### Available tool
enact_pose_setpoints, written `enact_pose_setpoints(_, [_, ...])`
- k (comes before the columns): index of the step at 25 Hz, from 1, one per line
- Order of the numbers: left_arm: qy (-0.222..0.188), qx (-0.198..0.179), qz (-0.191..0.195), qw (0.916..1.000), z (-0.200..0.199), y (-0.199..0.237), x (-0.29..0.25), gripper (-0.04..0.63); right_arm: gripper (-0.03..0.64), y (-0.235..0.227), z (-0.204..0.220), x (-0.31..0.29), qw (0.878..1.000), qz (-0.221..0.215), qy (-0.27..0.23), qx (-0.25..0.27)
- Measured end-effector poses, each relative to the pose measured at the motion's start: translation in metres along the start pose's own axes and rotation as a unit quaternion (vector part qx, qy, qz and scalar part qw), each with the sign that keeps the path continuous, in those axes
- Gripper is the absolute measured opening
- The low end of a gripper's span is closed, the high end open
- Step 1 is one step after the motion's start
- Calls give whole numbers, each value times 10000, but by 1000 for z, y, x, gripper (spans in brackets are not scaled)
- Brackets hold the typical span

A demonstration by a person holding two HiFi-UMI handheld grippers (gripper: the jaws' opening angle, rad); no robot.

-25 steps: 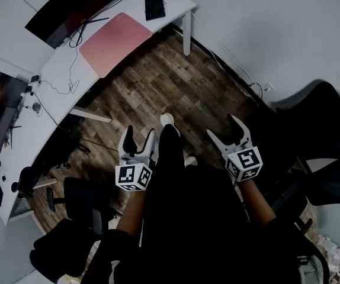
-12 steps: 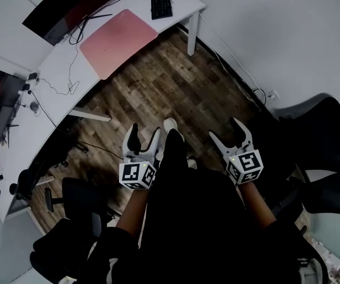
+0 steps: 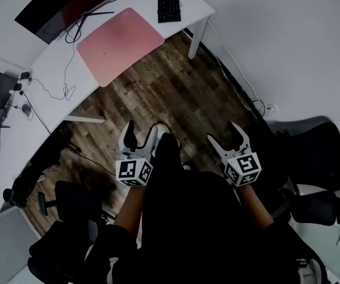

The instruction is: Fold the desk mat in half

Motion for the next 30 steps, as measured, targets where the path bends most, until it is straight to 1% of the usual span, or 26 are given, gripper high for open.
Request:
enact_pose_setpoints(5, [-92, 193, -346, 9992, -15, 47, -27, 334, 343, 4, -30, -65, 9993, -249, 168, 236])
enact_pose_setpoints(12, [-246, 363, -655, 9969, -33, 121, -59, 334, 342, 27, -67, -158, 9961, -602, 302, 571])
enact_pose_setpoints(15, [-336, 331, -695, 9965, -43, 149, -72, 334, 344, 37, -82, -191, 9946, -720, 321, 669])
enact_pose_setpoints(17, [-443, 347, -780, 9954, -47, 165, -80, 334, 342, 41, -91, -210, 9940, -766, 248, 744])
enact_pose_setpoints(20, [-519, 433, -904, 9936, -50, 186, -90, 334, 342, 43, -102, -239, 9938, -788, 194, 756])
enact_pose_setpoints(24, [-490, 436, -1008, 9927, -50, 209, -92, 334, 342, 51, -105, -271, 9923, -907, 320, 781])
enact_pose_setpoints(28, [-469, 578, -1147, 9906, -44, 227, -93, 334, 342, 57, -107, -290, 9917, -962, 375, 760])
enact_pose_setpoints(30, [-410, 525, -1120, 9915, -42, 229, -94, 334, 342, 59, -104, -293, 9916, -992, 417, 724])
Point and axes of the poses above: the fingertips, and each gripper's own axes: x backward along the fingers, y to its left, z out of its underside, the point moved 5 cm from there along x, backward along the fingers, and after that the axes turned 10 degrees about -y, right-handed, at the moved point
